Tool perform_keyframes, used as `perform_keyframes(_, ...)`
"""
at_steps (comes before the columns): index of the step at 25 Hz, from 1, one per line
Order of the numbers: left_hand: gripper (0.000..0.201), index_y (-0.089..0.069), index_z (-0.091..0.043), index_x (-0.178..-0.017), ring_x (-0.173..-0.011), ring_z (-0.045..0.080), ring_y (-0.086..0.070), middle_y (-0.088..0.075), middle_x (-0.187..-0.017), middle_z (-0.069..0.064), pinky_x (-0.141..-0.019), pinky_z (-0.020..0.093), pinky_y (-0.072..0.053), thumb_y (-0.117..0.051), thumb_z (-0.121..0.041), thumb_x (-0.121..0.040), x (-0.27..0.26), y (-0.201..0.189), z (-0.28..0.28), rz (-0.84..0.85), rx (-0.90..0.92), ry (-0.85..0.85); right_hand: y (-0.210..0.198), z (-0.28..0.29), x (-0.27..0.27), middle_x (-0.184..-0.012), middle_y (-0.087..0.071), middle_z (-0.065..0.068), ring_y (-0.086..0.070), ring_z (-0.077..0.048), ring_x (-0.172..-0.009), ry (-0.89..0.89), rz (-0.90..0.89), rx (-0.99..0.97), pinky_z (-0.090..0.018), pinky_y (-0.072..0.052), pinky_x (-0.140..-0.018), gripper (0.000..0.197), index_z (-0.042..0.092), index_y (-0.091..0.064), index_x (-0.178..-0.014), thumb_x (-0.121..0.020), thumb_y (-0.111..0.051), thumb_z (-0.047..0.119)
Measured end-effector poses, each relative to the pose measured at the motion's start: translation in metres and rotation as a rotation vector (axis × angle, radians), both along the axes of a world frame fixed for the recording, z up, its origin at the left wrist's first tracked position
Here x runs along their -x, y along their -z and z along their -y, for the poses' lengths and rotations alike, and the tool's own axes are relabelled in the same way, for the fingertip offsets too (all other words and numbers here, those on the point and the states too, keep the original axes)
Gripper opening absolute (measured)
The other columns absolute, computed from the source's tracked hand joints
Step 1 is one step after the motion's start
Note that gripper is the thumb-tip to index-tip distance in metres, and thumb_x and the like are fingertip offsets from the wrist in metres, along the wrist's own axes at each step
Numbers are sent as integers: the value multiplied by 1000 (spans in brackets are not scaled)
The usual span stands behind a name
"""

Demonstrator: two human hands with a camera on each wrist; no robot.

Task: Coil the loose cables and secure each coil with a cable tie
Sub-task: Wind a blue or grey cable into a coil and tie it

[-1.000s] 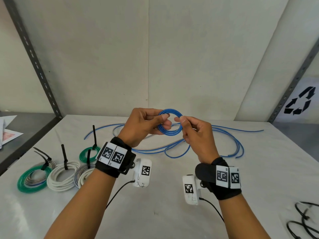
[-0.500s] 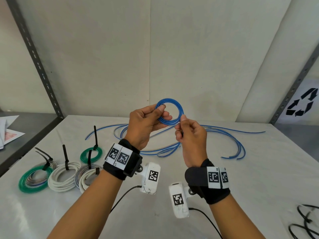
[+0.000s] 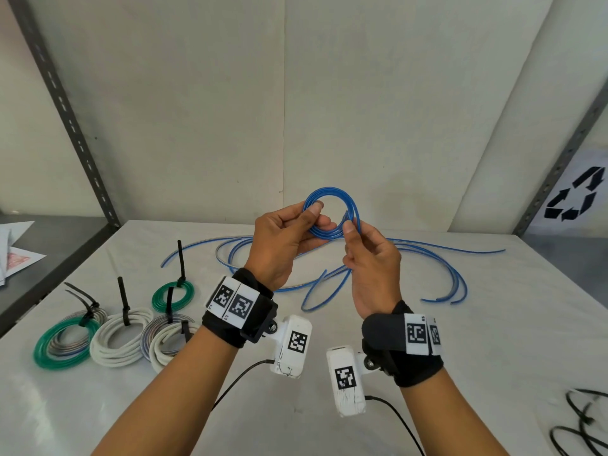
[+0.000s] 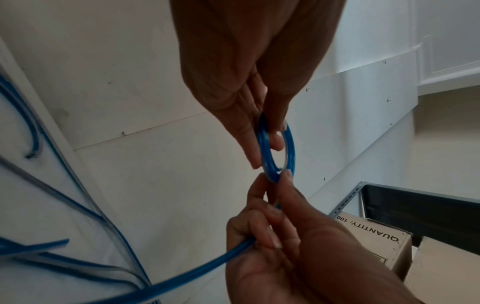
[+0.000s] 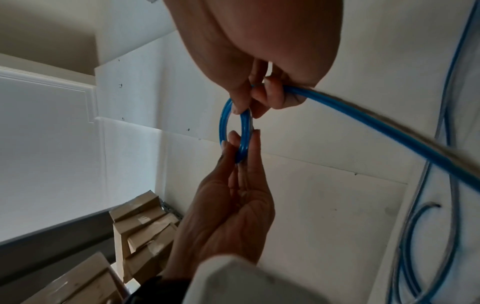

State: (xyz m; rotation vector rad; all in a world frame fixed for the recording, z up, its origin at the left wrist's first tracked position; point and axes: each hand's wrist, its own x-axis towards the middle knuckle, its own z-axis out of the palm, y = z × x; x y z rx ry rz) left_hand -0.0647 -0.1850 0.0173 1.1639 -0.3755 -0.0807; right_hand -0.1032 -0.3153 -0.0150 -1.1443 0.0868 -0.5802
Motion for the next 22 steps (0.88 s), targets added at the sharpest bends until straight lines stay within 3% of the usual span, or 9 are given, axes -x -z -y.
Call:
perform_keyframes(4,16,-72,-6,-104,-85,20,-75,-75,-85,8,-76,31,-62,-61,-14,-98,0,0,-1,-43,27,30,-1,5,1,-73,-53,8,-33,-9,-63,-104,-20,49,-19,-33,-53,20,10,-71,-114,-99,-61,20)
perform_keyframes(8,15,-73,-5,-102,-87,22,-75,-74,-86,9,-78,33,-62,-61,-14,-98,1,1,1,-55,42,21,0,1,2,-79,-68,5,-56,-5,-69,132,29,229,-20,-50,-67,33,18,-67,-127,-94,-69,20)
perform_keyframes(11,16,-73,-4,-103,-89,23,-75,-73,-88,11,-77,33,-62,-61,-15,-98,1,3,4,-56,57,16,3,0,3,-92,-73,6,-65,-7,-81,272,94,360,-17,-51,-76,37,25,-65,-129,-93,-71,20)
perform_keyframes(14,17,-72,-4,-105,-89,24,-75,-73,-90,12,-76,31,-61,-61,-15,-98,1,4,5,-68,80,15,4,-1,2,-103,-75,13,-69,-12,-89,311,79,386,-28,-57,-79,32,28,-68,-124,-92,-72,27)
perform_keyframes(16,17,-72,-4,-106,-88,22,-74,-73,-90,12,-75,30,-61,-61,-15,-98,3,4,6,-67,78,21,4,0,0,-100,-77,5,-68,-15,-82,283,62,305,-33,-58,-72,32,26,-71,-120,-89,-75,27)
perform_keyframes(19,16,-73,-7,-104,-90,23,-75,-75,-90,11,-77,32,-61,-61,-15,-98,5,7,10,-73,71,44,2,2,1,-92,-76,-8,-61,-8,-66,264,73,200,-24,-50,-55,31,14,-73,-118,-87,-77,18)
perform_keyframes(22,16,-73,-8,-105,-94,25,-75,-76,-94,13,-79,33,-61,-61,-15,-98,4,8,10,-74,71,59,2,6,0,-83,-74,-9,-58,-10,-63,252,81,219,-23,-49,-55,29,12,-74,-118,-89,-76,16)
